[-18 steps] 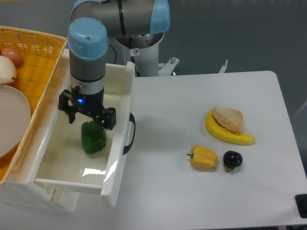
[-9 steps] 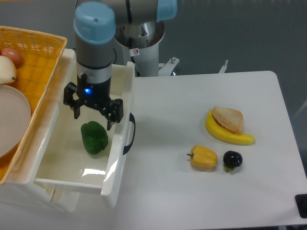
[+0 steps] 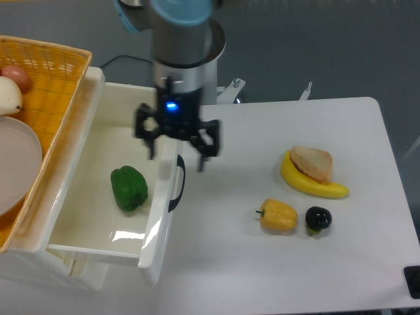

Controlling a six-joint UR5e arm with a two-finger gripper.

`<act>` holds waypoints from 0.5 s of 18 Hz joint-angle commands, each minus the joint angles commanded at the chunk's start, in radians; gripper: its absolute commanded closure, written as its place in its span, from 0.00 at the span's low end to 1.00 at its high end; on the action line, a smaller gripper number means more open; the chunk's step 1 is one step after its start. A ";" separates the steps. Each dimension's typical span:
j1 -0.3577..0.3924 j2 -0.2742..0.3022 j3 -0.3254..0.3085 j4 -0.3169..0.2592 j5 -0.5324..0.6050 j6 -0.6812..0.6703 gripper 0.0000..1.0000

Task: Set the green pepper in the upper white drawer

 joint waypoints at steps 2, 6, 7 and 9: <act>0.046 -0.028 -0.002 -0.002 0.002 0.075 0.00; 0.152 -0.083 -0.011 0.003 0.005 0.238 0.00; 0.180 -0.097 -0.011 0.003 0.005 0.297 0.00; 0.210 -0.126 -0.015 0.003 0.006 0.394 0.00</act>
